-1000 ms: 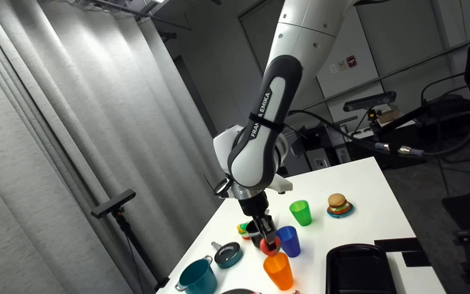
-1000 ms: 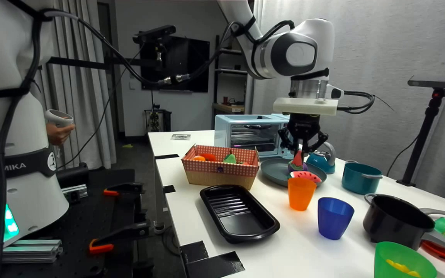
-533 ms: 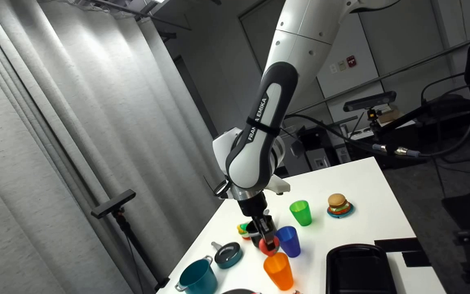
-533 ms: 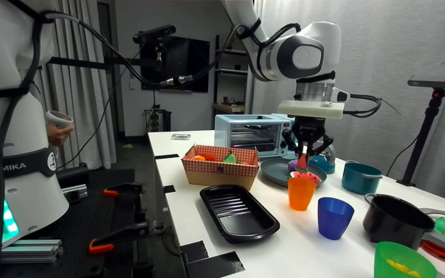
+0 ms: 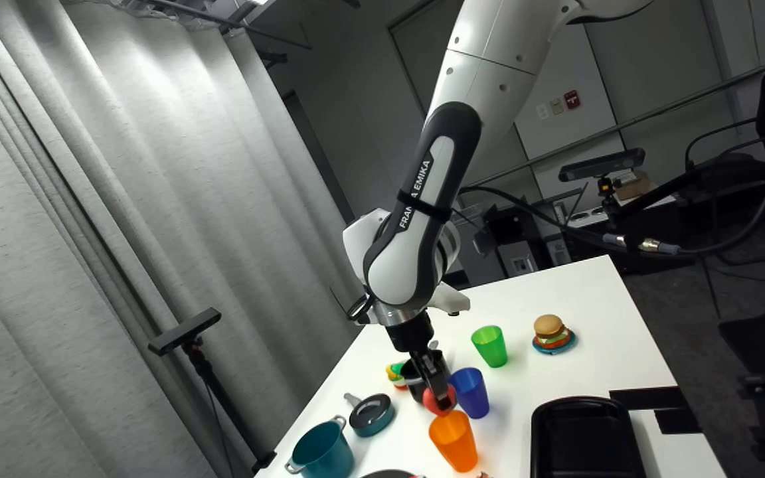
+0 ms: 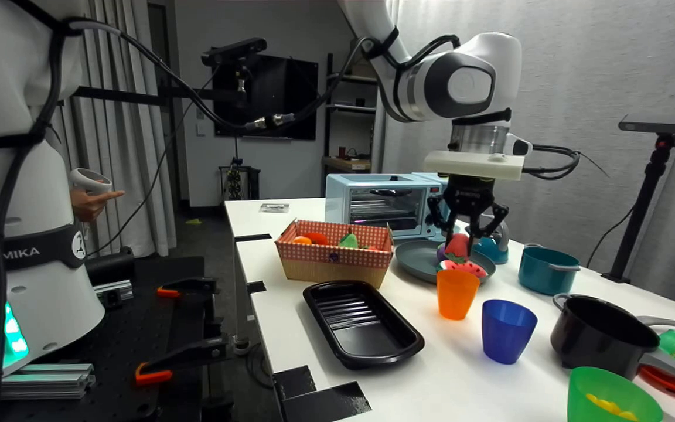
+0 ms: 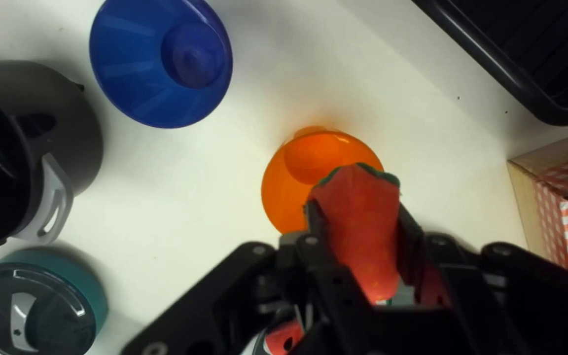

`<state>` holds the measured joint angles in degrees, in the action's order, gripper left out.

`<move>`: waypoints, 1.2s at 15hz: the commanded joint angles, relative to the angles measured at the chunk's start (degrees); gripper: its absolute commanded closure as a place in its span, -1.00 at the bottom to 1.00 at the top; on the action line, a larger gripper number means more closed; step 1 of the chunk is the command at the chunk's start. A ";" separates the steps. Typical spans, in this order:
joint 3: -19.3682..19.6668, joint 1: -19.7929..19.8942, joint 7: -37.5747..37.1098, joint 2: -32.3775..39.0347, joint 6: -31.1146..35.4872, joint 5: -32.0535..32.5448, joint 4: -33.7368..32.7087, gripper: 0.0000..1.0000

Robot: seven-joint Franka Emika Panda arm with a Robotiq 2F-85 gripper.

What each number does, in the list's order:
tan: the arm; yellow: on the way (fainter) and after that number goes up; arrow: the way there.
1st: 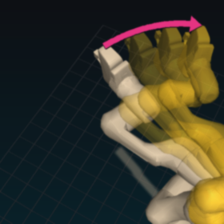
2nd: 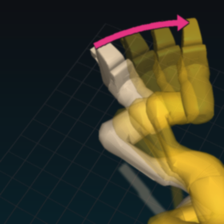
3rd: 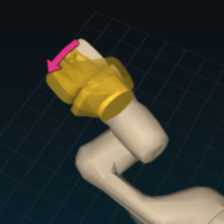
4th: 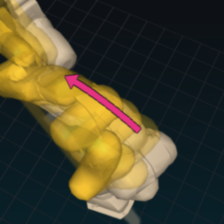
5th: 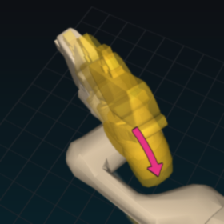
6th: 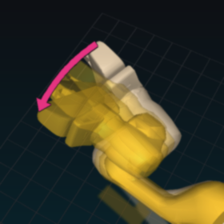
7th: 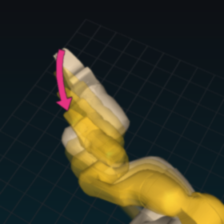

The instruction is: Pick up the red plush toy from the basket and put it in the orange cup.

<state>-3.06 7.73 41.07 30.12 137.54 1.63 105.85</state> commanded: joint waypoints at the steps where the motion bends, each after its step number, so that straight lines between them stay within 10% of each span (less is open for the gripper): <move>1: -0.30 0.43 -0.91 1.28 -2.81 -0.29 -2.81 -0.37; 6: -0.31 0.45 -0.78 1.51 -3.03 -0.22 -3.21 -1.00; 18: -0.47 0.54 -1.34 1.78 -2.31 -0.84 -3.45 -1.00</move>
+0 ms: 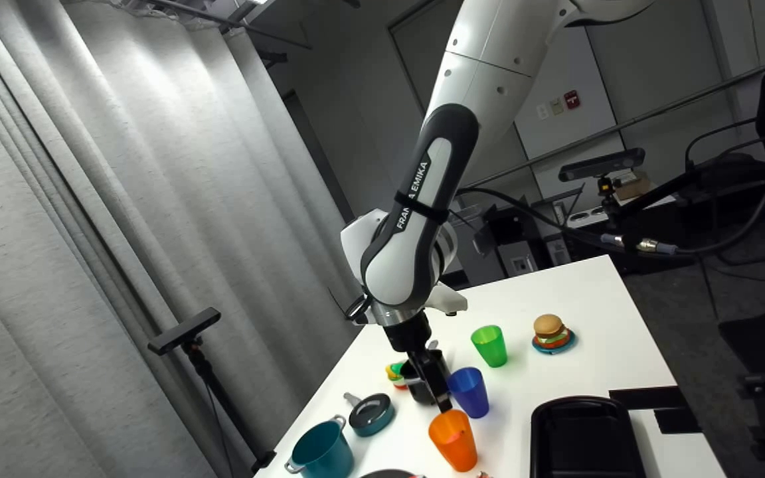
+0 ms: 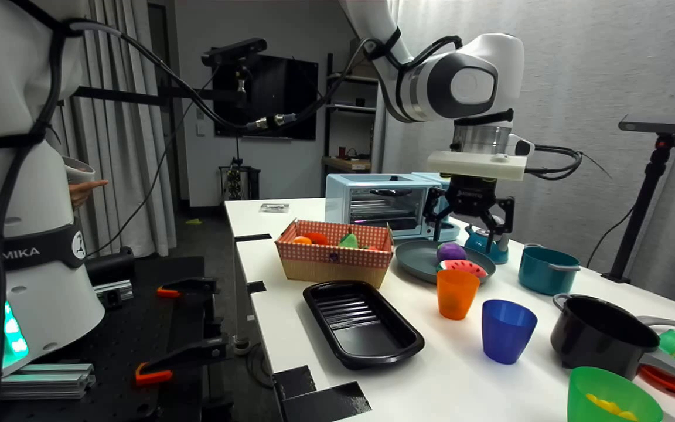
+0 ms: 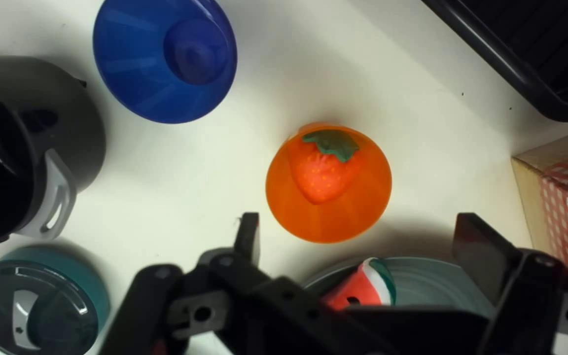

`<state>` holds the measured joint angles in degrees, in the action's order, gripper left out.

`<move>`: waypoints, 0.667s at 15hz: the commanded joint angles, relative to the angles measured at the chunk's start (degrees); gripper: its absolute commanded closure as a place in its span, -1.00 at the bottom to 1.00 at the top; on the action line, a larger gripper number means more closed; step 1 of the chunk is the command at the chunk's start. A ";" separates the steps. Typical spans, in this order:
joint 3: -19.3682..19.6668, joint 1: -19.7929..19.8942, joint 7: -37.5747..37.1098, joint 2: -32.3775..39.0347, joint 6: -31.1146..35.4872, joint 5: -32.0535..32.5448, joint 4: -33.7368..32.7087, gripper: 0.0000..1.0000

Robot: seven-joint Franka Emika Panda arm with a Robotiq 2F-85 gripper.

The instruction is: Pick up the red plush toy from the basket and put it in the orange cup.

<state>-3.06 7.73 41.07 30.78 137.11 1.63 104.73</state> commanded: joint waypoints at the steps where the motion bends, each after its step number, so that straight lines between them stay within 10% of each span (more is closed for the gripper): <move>1: -0.53 0.56 -1.57 1.10 -2.03 -1.03 -2.35 -1.00; 10: -1.96 -0.63 -7.51 -4.55 1.61 -1.17 9.81 -1.00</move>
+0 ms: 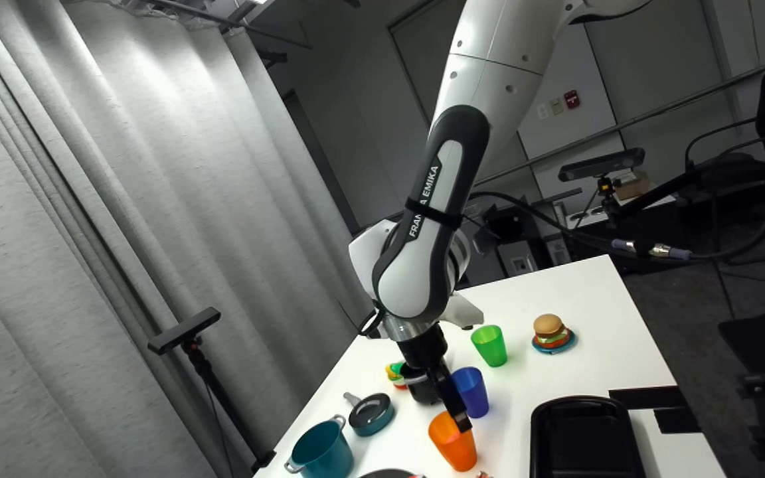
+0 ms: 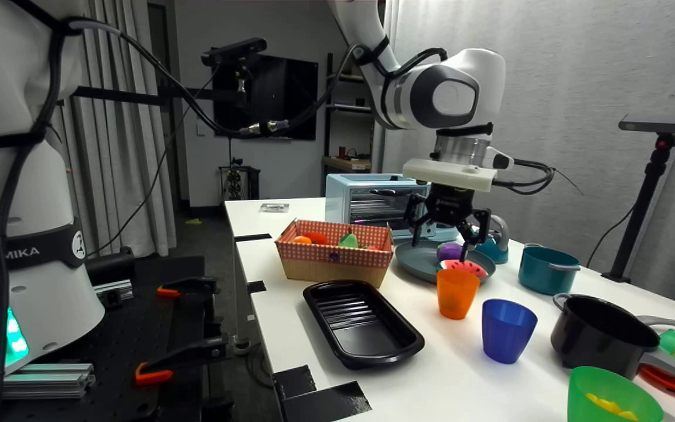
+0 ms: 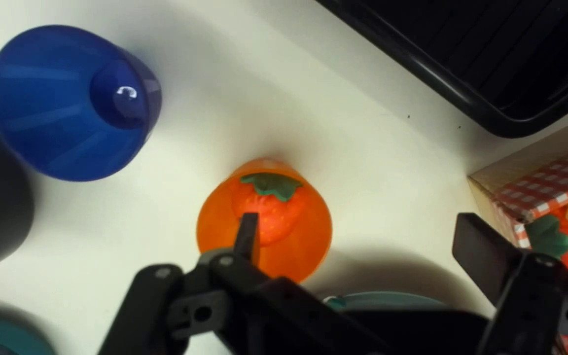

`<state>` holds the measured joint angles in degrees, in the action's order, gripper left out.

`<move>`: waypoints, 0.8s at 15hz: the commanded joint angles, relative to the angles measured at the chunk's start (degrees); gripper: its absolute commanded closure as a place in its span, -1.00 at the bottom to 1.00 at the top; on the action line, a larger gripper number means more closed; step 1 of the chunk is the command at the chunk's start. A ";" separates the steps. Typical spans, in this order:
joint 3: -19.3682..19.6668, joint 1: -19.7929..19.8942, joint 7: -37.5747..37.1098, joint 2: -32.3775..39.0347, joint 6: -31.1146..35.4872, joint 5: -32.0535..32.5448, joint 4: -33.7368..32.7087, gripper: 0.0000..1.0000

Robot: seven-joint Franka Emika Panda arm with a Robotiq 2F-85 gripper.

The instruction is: Pick up the red plush toy from the basket and put it in the orange cup.

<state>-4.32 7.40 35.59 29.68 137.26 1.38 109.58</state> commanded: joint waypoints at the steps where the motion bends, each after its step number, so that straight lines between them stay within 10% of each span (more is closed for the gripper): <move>1: -0.91 -0.31 -2.52 -4.19 1.87 -1.02 6.36 -1.00; 12: -0.47 -0.92 -8.44 -14.80 11.97 -0.20 22.93 -1.00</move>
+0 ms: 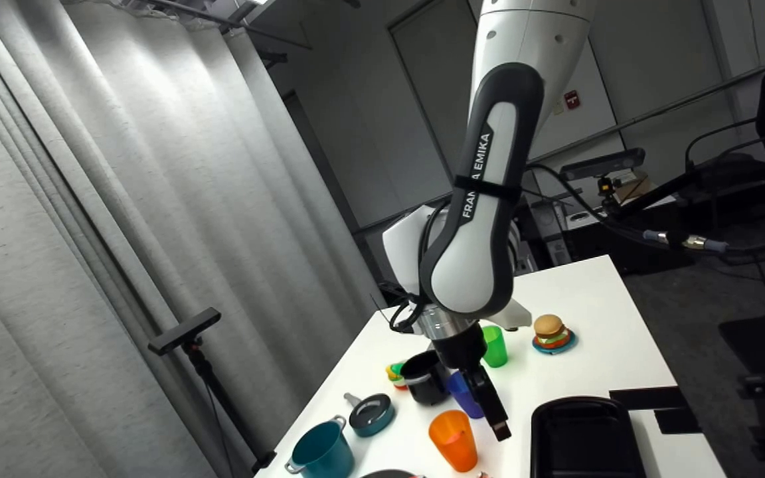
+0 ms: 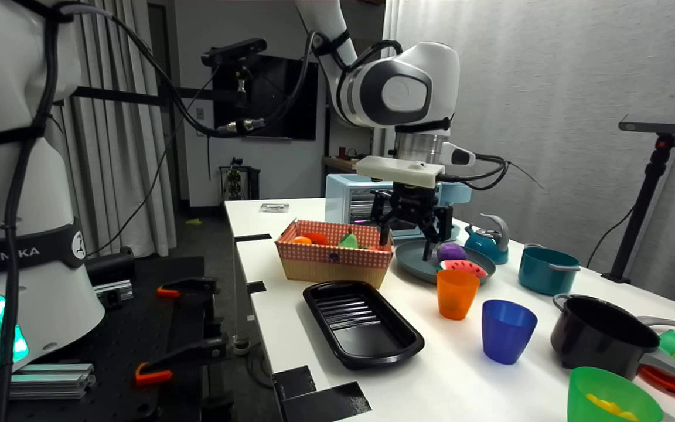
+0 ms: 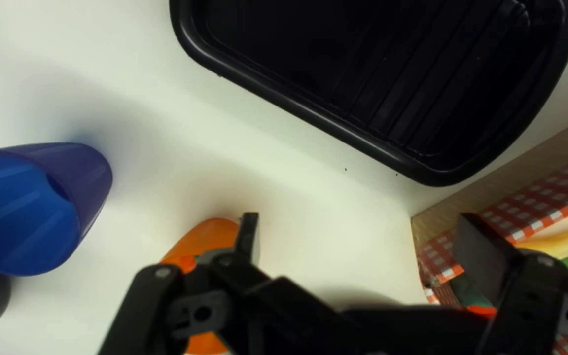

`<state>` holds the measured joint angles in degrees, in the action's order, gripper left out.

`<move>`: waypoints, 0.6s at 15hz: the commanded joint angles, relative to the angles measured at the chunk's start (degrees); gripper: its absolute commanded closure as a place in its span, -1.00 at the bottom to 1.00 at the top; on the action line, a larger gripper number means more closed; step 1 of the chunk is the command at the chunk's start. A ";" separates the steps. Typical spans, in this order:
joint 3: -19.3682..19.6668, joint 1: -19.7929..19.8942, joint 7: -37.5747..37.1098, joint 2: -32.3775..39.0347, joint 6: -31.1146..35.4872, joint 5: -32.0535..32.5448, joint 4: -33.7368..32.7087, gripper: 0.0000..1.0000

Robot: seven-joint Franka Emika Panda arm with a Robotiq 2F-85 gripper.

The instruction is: Pick up the red plush toy from the basket and put it in the orange cup.

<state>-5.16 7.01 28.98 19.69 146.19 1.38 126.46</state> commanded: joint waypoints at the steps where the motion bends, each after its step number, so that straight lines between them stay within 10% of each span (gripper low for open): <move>1: 0.41 -0.63 -2.03 -5.67 3.65 -0.13 7.26 -1.00; 9: 0.82 -1.26 -2.01 -10.98 5.59 0.45 13.66 -1.00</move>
<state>-5.16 6.86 27.98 12.50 150.46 1.43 136.35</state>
